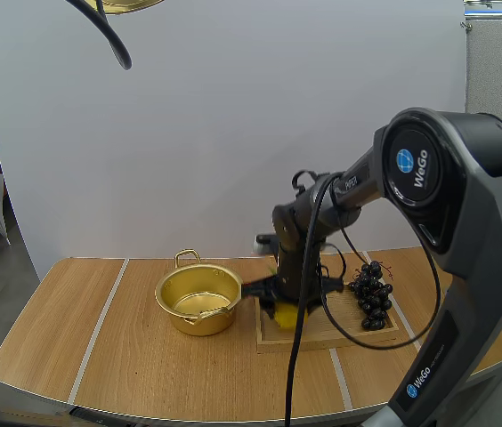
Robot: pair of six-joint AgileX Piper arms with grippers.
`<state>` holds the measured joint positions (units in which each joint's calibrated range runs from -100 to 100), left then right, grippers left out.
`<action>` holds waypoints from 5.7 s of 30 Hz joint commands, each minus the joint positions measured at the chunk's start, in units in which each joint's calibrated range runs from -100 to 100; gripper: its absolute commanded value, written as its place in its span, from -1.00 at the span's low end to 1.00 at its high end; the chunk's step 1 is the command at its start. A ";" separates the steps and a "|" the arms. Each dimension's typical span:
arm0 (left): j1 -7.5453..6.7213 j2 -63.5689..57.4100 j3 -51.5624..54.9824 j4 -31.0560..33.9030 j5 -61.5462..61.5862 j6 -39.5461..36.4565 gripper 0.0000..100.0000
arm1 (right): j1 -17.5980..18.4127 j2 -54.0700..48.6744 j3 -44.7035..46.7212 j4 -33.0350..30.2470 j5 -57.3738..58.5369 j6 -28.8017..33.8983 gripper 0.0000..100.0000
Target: Open the pot, put the pineapple inside, and close it
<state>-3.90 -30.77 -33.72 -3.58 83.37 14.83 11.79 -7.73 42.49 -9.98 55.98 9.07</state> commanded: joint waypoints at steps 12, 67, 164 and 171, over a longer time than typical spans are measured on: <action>-0.14 -0.32 -0.39 -0.04 -0.92 -0.69 -1.00 | 7.51 -3.00 -18.04 -0.01 8.60 -4.98 -1.00; -0.14 -0.32 -0.39 -0.04 -0.92 -0.69 -1.00 | 12.01 8.85 -20.44 0.85 9.08 -5.34 1.00; -0.14 8.07 2.51 -0.34 16.63 -0.07 -1.00 | 4.69 -54.75 -6.44 1.46 29.91 -14.76 -1.00; -0.14 10.00 17.79 -1.40 16.63 3.81 -1.00 | 4.69 -54.75 -6.44 1.46 29.91 -14.76 -1.00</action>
<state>-3.90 -21.80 -25.87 -3.58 99.97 15.91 16.68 -61.92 35.99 -8.34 87.35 -5.29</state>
